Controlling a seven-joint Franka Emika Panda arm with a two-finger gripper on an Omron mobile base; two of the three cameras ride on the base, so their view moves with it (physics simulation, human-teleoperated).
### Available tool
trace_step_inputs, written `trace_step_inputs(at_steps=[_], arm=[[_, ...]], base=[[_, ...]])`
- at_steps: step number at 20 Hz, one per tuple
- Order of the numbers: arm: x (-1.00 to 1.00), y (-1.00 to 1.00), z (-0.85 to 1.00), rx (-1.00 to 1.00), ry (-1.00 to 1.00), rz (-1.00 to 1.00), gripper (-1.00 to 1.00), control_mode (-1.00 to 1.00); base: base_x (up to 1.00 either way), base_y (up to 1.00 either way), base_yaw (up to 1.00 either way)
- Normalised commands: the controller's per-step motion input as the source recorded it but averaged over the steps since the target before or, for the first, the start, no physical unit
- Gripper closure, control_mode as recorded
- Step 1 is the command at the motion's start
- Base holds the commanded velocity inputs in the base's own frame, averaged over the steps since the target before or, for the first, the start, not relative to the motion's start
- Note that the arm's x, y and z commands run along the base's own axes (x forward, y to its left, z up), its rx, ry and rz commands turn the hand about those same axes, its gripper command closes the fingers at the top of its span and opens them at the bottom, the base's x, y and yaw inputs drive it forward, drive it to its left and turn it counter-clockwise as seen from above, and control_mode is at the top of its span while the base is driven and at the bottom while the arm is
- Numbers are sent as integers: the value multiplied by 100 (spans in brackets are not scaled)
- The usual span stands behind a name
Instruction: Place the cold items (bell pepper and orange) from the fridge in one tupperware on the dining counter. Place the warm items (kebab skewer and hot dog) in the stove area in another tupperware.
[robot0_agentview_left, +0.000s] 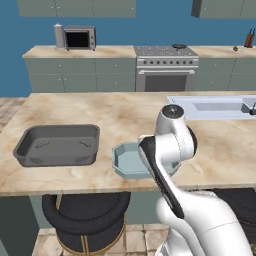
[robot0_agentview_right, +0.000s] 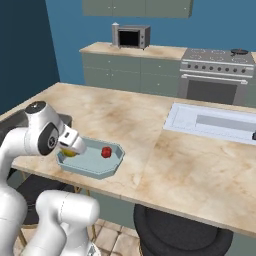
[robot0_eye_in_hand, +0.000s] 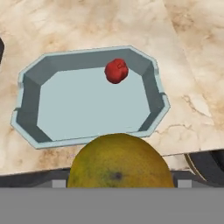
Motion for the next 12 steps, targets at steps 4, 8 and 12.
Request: trace_step_inputs(at_steps=[4,8,12], arm=[[94,4,-34,4,4,-9,100,-100],[77,-1,-54,10,13,0,100,-100],[62,0,-85,7,19,0,100,-100]], base=[[0,0,0],[0,0,0],[0,0,0]])
